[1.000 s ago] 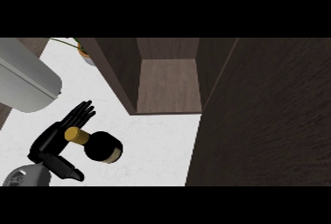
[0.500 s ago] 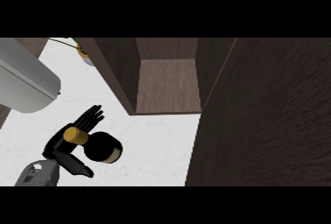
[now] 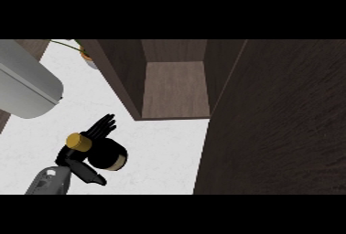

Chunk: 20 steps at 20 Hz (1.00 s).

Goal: Pick up the wine, place it into the cabinet and close the cabinet

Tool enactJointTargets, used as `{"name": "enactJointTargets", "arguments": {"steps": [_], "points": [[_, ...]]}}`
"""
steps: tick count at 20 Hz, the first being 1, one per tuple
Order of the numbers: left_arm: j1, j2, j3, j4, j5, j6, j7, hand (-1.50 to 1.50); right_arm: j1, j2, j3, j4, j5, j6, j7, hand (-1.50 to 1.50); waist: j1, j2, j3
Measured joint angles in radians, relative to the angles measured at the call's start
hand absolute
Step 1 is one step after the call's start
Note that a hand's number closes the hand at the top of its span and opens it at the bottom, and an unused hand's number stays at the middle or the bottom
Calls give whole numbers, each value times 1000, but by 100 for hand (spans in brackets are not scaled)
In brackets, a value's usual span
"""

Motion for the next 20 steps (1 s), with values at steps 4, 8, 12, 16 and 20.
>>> {"name": "enactJointTargets", "arguments": {"steps": [4, 8, 12, 16, 20], "points": [[4, -18, -21, 22, -7, 30, -46, -150, -3, -11, 6, 1, 1, -15, 5, -150, 2, -1, 0], [-27, -30, -17, 67, 16, 34, -60, 150, 22, -33, 9, -1, -1, -18, -35, -150, -2, -1, 1], [-40, -30, -24, 88, 26, 37, -90, 150, 16, -48, -13, 0, -6, -16, -36, -150, 2, -1, 1], [-52, -29, -36, 100, 17, 72, -138, 150, 29, -45, 23, 2, -6, -31, -55, -150, 2, -2, 2], [-29, -30, -59, 64, 9, 112, -183, 150, 49, -54, 29, 3, -7, -40, -77, -150, 9, -3, 3]]}}
